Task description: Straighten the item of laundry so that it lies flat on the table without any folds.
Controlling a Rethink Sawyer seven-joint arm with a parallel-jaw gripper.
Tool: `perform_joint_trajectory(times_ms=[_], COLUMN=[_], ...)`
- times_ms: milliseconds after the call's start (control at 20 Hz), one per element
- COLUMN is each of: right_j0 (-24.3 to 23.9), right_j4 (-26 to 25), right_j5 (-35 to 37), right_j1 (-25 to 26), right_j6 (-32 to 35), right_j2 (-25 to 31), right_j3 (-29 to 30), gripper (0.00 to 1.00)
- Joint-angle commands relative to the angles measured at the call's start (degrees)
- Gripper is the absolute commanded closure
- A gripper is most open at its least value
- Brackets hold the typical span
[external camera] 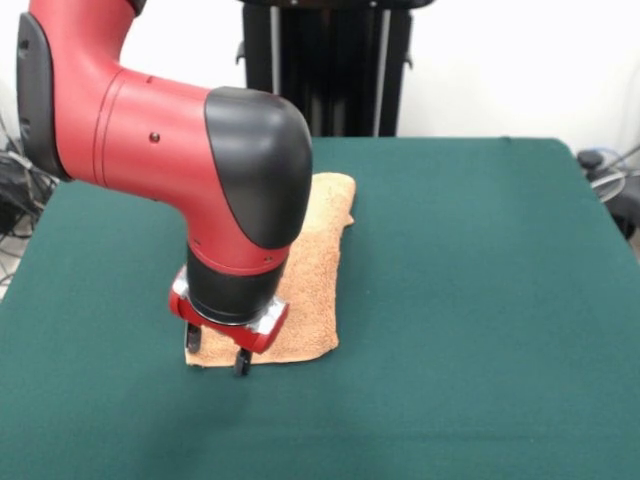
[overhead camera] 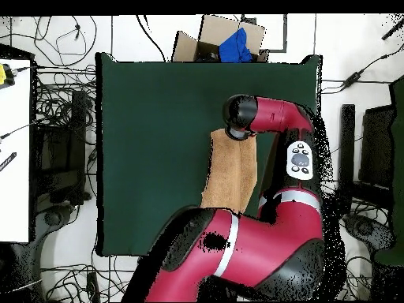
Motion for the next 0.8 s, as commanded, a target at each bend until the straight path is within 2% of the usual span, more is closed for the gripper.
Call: perform_joint_trajectory(times_ms=[50,800], right_j0=[-0.9,-1.5], right_j4=[-4.3,-4.4], right_j5=[-7.4,-6.0], right_j1=[5.3,5.5], right_j6=[-4.3,-5.4], right_j2=[4.0,4.0], right_j3=[8.2,7.8], gripper=[0.0,0.0])
